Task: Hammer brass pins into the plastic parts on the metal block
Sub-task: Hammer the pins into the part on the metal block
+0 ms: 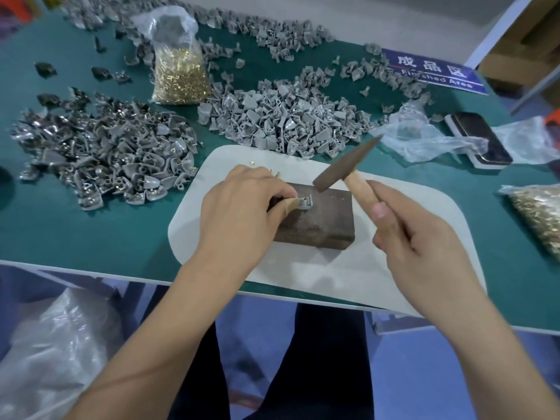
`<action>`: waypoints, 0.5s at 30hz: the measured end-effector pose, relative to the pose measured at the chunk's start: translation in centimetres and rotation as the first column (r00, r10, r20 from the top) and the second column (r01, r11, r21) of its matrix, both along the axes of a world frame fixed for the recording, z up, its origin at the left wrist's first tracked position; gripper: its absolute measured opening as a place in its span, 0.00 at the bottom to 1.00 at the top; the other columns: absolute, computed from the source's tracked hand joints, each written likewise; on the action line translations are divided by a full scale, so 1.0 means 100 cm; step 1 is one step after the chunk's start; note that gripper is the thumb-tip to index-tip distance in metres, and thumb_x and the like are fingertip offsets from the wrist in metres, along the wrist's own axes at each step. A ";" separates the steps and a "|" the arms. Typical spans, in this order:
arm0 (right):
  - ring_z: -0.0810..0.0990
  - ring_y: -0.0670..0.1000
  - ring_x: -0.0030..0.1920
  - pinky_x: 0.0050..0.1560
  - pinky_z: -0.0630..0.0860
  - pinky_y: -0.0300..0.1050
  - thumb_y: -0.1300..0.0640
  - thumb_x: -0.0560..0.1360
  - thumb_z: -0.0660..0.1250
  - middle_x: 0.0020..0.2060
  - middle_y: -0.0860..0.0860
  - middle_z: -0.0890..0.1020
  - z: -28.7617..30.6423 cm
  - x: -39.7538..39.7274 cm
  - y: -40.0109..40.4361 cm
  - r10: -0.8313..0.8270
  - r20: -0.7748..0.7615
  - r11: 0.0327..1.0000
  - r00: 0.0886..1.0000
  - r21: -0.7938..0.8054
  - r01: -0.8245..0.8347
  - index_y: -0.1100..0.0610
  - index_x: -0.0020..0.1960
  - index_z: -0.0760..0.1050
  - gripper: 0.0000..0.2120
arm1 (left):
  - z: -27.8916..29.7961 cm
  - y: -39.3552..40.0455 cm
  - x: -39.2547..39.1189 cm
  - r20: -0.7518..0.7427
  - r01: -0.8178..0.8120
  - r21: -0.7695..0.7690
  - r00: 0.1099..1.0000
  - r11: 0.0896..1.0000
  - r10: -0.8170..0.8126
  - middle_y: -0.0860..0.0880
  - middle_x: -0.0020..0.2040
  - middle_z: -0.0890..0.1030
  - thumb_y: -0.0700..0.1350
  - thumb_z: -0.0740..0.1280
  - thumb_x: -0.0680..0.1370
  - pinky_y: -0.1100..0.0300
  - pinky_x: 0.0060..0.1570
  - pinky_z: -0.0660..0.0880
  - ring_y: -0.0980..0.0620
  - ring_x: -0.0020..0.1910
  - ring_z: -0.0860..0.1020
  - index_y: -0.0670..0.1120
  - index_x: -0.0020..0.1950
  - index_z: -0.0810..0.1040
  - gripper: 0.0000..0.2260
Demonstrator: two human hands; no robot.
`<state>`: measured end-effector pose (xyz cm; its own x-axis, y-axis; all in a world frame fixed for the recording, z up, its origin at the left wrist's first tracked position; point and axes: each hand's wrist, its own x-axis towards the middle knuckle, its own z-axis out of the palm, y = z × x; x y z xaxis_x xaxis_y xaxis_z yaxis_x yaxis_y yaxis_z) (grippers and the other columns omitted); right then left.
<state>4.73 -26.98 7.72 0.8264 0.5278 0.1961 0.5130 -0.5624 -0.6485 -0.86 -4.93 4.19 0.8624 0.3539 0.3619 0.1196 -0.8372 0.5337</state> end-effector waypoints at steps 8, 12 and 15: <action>0.73 0.44 0.33 0.34 0.69 0.31 0.46 0.85 0.56 0.33 0.37 0.77 -0.011 -0.009 0.007 -0.007 -0.025 0.998 1.000 -0.069 0.006 0.33 0.68 0.73 0.15 | 0.000 0.006 0.002 0.016 0.040 0.059 0.999 0.997 -0.041 0.56 0.43 0.81 0.52 0.75 0.75 0.54 0.41 0.73 0.51 0.49 0.76 0.58 0.47 0.85 0.02; 0.70 0.49 0.32 0.33 0.68 0.33 0.46 0.85 0.55 0.33 0.44 0.75 -0.007 -0.008 0.007 -0.007 -0.029 0.996 1.000 -0.090 0.004 0.33 0.64 0.74 0.13 | -0.002 0.008 0.003 0.039 0.062 0.060 0.997 0.996 -0.065 0.56 0.42 0.82 0.51 0.76 0.75 0.54 0.40 0.75 0.50 0.48 0.77 0.57 0.47 0.86 0.02; 0.70 0.48 0.31 0.33 0.68 0.35 0.45 0.85 0.55 0.31 0.43 0.74 -0.009 -0.008 0.006 -0.025 -0.056 0.996 0.998 -0.091 0.020 0.35 0.64 0.74 0.13 | -0.005 0.009 0.002 0.053 0.094 0.019 0.994 0.995 -0.094 0.56 0.43 0.82 0.50 0.75 0.75 0.54 0.41 0.75 0.50 0.49 0.77 0.56 0.48 0.86 0.03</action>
